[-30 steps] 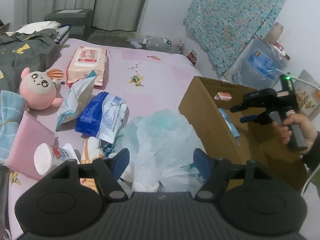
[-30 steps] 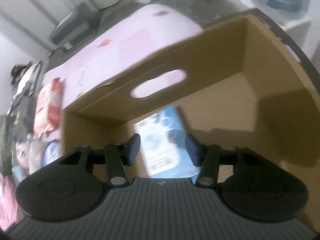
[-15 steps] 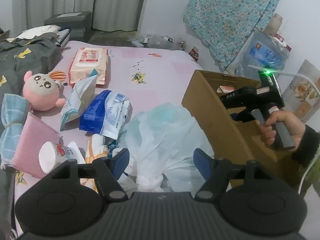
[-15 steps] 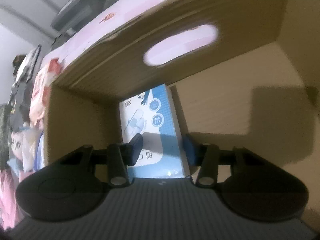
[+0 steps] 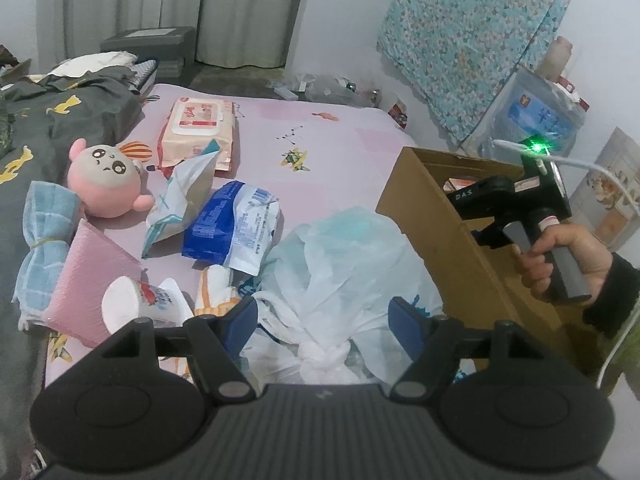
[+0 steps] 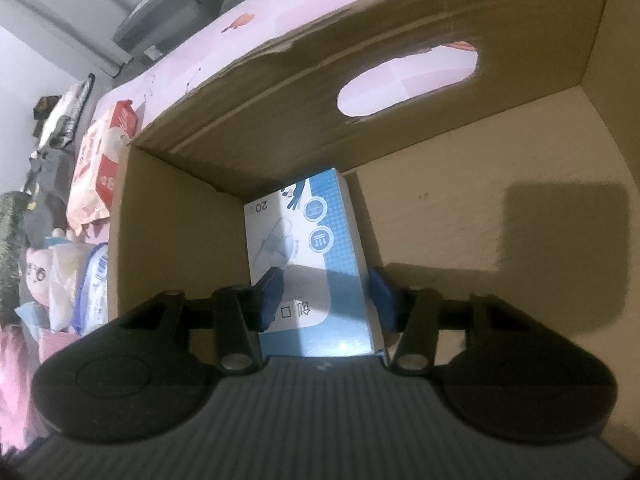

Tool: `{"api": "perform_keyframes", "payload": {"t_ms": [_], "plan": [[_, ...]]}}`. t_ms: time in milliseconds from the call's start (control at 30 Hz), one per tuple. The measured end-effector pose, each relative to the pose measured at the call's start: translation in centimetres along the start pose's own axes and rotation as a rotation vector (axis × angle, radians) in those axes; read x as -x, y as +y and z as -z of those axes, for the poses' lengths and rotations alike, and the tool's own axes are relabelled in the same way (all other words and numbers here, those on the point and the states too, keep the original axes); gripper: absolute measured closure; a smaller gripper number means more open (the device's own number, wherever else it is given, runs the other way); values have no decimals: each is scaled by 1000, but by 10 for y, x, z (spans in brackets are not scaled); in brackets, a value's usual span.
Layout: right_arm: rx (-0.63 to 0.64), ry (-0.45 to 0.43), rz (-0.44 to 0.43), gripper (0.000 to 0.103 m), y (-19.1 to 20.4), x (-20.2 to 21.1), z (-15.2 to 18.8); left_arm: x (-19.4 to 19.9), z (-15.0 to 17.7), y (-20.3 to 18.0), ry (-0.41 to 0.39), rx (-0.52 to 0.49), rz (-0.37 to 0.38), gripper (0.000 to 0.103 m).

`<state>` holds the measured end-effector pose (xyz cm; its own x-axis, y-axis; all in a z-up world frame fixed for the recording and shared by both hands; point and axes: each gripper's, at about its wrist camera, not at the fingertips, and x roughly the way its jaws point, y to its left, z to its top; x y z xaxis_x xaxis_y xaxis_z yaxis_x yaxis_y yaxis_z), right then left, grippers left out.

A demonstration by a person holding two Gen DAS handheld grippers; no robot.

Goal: Organize soft objects
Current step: 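Lower the mask box into the cardboard box and open the right gripper, then move the right gripper back and grasp the white wipes packet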

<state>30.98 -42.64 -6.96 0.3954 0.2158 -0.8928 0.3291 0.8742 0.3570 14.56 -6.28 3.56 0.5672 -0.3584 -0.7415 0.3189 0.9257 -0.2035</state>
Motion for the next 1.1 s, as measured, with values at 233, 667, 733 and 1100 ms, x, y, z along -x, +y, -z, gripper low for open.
{"api": "perform_keyframes", "payload": {"t_ms": [233,667,733,1100], "plan": [[-9,19,4,52,23,-8,6,7,2,8,-7,18,-10,30],[-24,-36,-83,51,-10,85,44,21,8,13,-38,29,16,29],[-39,-9,-105,51,-20,100,63,21,9,12,-38,28,23,29],[-237,165,-192,50,-27,92,139,40,29,19,-66,54,41,29]]}}
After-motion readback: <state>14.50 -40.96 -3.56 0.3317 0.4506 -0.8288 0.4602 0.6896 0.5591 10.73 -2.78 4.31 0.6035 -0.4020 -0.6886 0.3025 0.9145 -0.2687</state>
